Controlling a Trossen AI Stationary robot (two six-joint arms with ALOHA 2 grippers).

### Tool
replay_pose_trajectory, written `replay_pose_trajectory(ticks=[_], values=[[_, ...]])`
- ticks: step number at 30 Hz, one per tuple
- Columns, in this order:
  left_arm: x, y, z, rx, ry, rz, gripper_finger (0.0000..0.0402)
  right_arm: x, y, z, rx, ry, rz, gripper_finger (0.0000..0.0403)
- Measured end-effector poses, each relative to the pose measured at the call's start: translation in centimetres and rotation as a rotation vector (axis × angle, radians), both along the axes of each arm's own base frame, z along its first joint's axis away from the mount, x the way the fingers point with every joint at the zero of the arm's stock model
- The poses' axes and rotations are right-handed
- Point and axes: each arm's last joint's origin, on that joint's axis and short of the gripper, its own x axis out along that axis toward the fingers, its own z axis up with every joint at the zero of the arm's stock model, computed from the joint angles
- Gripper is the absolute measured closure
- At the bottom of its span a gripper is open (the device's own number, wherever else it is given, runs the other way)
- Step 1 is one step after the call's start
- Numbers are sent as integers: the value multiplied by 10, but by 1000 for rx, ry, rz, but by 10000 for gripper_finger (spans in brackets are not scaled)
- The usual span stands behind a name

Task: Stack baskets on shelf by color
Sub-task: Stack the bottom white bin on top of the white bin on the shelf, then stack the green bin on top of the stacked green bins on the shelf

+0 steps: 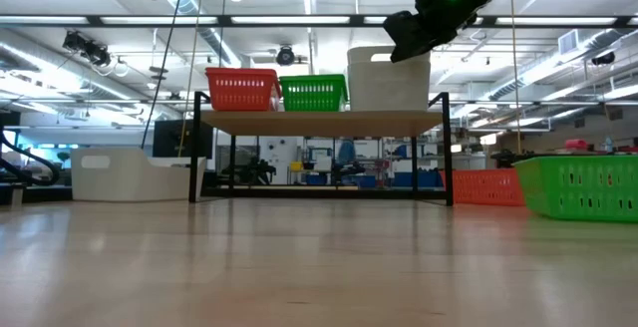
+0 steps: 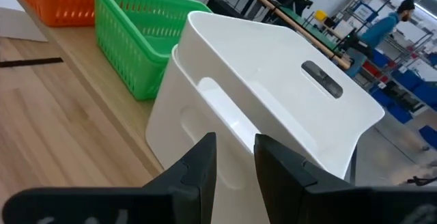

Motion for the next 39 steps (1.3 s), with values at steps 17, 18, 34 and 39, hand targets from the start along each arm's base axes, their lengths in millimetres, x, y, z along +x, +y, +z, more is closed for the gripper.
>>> replay_pose_trajectory(ticks=[17,18,34,39], values=[[-1,6,-6,27,42,169,230,-15,49,17,90,-119,217,298],[0,8,-6,25,46,175,230,-16,51,16,106,-128,226,298],[11,38,-15,-19,309,92,230,-19,63,5,401,-98,405,298],[8,52,-8,-1,473,178,230,-19,63,4,400,-84,410,298]])
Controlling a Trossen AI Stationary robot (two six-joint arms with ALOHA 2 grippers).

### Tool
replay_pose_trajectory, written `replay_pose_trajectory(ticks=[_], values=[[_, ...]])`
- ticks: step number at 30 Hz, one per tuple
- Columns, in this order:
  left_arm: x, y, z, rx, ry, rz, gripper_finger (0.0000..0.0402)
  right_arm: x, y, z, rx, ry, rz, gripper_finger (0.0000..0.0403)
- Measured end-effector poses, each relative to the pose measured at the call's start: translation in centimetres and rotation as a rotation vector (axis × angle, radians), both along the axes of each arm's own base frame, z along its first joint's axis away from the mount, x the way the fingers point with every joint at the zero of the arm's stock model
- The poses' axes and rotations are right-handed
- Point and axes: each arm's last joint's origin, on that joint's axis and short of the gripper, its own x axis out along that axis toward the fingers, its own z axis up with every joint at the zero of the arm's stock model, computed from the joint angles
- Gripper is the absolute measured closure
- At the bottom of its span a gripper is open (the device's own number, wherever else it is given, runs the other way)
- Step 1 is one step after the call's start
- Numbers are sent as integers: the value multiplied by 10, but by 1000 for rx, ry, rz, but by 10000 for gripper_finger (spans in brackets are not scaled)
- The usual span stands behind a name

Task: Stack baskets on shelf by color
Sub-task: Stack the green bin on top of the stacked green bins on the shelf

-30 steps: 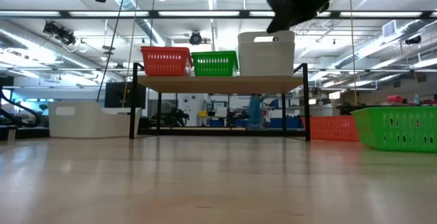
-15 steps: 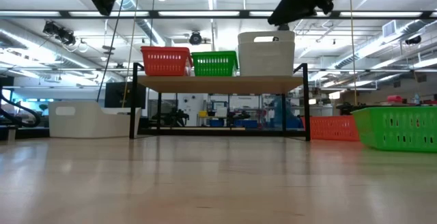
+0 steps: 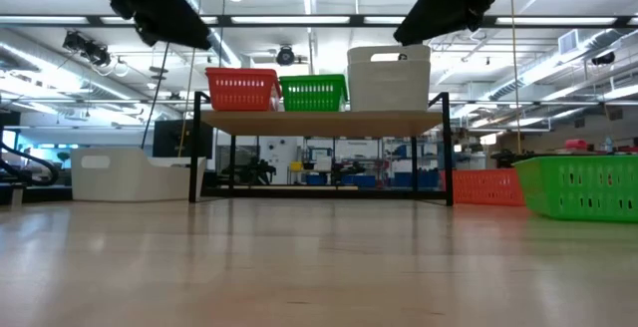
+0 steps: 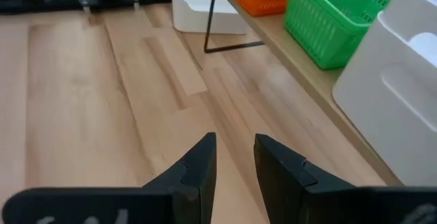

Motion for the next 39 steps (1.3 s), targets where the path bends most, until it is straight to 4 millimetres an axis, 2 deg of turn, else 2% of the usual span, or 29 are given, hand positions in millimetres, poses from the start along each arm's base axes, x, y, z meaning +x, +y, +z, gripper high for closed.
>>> replay_pose_trajectory(ticks=[7,15,19,24,27,30,33,39], values=[[11,10,14,117,-81,-143,230,-7,-11,-5,5,96,-36,298],[16,52,19,147,-105,-165,230,-29,-10,-25,318,391,4,298],[16,66,21,144,-126,-171,230,-35,-9,-17,435,462,-19,298],[15,78,24,165,-147,-120,230,-46,-11,-2,554,530,-217,298],[16,85,29,217,-186,-107,230,-53,-10,-2,676,578,-322,298],[15,95,42,235,-220,-81,230,-53,-7,-6,767,582,-363,298],[14,100,50,206,-259,-134,230,-51,-5,-8,833,537,-440,298],[12,102,44,210,-203,-229,230,-47,-10,-9,957,424,-683,298]])
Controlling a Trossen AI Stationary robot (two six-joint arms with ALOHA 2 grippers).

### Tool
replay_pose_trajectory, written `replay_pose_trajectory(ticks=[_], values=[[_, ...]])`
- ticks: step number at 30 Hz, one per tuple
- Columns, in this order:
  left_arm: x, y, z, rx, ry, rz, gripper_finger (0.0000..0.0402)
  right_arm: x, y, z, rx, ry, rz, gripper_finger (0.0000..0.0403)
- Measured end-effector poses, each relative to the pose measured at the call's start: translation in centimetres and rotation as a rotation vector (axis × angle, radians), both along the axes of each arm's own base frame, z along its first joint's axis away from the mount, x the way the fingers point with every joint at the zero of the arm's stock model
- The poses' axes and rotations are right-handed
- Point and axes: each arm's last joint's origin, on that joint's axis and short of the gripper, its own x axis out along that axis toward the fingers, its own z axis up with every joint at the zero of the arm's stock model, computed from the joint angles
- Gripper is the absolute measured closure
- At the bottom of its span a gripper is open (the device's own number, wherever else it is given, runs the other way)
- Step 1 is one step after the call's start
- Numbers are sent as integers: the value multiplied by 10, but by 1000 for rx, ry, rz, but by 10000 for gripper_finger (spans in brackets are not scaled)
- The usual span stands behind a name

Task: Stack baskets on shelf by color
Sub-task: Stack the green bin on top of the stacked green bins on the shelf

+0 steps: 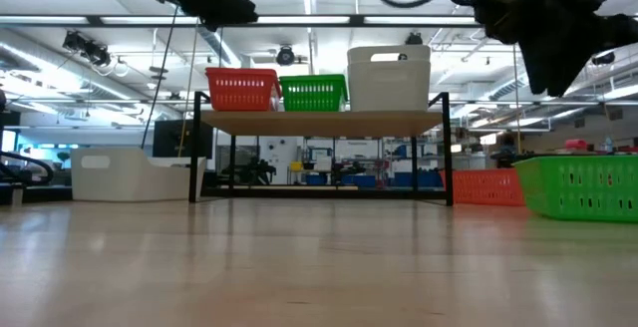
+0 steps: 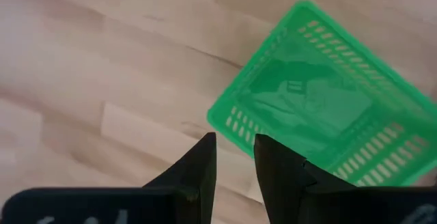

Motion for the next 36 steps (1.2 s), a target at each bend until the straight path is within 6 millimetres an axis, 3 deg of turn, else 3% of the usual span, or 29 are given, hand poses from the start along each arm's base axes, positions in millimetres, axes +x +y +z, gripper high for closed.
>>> replay_pose_trajectory(ticks=[7,16,25,36], values=[[-3,8,1,20,-6,38,230,15,-3,-21,-20,94,-109,298],[-3,11,3,22,-29,9,230,34,-3,-51,-52,190,-77,289],[-5,10,13,22,-3,-14,230,38,-3,-52,-87,145,-94,246],[-6,9,9,0,55,-14,230,38,-7,-55,-97,146,-131,211]])
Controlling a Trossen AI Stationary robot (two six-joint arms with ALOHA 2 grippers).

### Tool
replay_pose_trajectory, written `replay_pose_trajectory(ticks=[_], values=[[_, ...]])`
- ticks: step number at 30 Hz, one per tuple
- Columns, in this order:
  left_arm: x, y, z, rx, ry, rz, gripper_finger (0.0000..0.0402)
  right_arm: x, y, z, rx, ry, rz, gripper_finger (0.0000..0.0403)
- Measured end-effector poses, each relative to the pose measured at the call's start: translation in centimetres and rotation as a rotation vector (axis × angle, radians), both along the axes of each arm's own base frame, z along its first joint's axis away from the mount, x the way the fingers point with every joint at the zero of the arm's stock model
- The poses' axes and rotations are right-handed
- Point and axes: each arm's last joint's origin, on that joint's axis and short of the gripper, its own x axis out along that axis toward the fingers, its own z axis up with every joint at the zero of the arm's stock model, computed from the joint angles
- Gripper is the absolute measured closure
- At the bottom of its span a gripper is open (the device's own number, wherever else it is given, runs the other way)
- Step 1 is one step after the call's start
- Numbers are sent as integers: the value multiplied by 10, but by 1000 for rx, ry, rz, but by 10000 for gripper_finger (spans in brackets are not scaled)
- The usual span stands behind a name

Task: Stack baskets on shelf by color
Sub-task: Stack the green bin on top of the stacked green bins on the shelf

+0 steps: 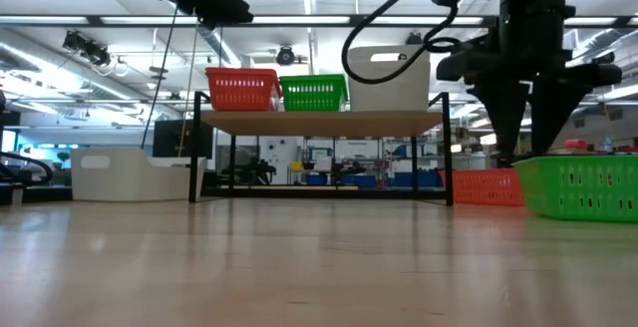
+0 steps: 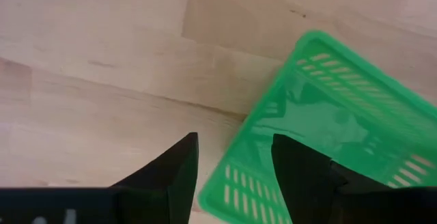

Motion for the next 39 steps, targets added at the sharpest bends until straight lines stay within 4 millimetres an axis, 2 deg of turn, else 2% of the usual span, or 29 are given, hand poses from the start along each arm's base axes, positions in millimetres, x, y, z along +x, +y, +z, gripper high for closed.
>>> replay_pose_trajectory(ticks=[7,19,26,32,39], values=[[-1,0,-4,-24,37,4,230,-5,-2,-19,-22,-22,-4,215],[-1,-1,-4,-40,42,10,230,-17,-8,-39,-74,19,-4,215],[-1,0,-4,-38,39,9,230,-17,-9,-57,-66,-78,38,220],[-1,0,-3,-35,32,9,230,-20,-9,-64,-59,-93,78,253],[1,1,1,8,-14,15,230,-11,-1,-61,-50,-153,266,317]])
